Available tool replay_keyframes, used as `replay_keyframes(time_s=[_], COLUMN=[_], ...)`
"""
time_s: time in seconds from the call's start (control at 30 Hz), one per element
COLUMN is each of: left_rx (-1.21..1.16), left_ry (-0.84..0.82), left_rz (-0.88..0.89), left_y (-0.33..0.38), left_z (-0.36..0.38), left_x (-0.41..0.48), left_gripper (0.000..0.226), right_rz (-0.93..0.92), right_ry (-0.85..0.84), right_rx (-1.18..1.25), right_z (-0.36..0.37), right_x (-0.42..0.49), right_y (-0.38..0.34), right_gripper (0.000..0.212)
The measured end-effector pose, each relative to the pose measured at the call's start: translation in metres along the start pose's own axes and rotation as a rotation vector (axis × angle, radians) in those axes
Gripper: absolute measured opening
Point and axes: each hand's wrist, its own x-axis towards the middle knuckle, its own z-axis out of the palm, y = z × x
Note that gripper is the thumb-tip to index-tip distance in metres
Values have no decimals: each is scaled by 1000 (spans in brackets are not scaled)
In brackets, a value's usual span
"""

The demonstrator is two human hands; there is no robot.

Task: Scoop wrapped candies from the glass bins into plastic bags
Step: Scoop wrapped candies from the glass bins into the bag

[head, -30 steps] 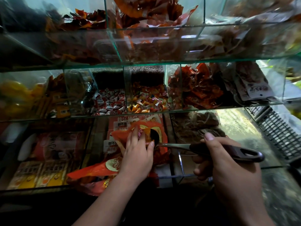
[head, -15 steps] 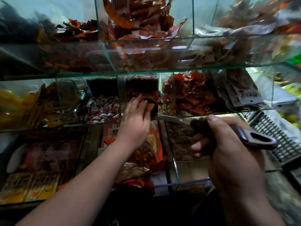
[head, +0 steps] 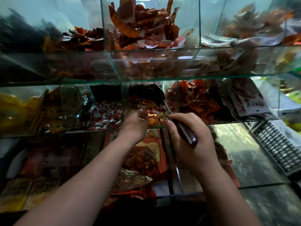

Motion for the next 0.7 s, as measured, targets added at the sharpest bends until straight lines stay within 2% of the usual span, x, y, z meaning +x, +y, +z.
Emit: replay_keyframes(time_s=[0.1, 0.13, 0.2, 0.23, 0.3, 0.33, 0.37, 0.4, 0.43, 0.47, 0.57, 0.7], left_rx=[-98, -78, 3, 51, 96, 85, 75, 72, 89, 96, 99, 106], left_ry=[39, 48, 97, 134, 195, 196, 180, 149, 119, 93, 108, 110], left_rz=[83, 83, 92, 86, 41, 5, -39, -81, -112, -131, -123, -120], left_y=[-12, -17, -32, -40, -58, -68, -76, -83, -88, -92, -93, -95], left_z=[-14, -20, -31, -36, -42, -43, -42, -41, -37, -33, -23, -18], left_x=[-30, -40, -61, -71, -91, -98, -104, -109, -113, -117, -119, -115], left_gripper=[20, 19, 12, 10, 10, 9, 6, 2, 13, 25, 48, 57], right_rz=[-33, 57, 337, 526, 668, 689, 608, 460, 298, 220, 283, 231], right_ry=[47, 31, -36, -106, -286, -352, -373, -290, -289, -349, -486, -623], right_rx=[108, 202, 439, 572, 781, 702, 568, 411, 263, 149, -45, -281], right_z=[-27, -37, -46, -45, -53, -57, -64, -68, -70, -68, -26, 50], right_x=[-18, -24, -29, -31, -42, -45, -50, -50, -51, -55, -52, -60], right_y=[-18, -26, -42, -49, -68, -74, -80, -80, -84, -79, -50, -3], right_gripper=[14, 16, 31, 32, 15, 26, 31, 25, 17, 15, 14, 29])
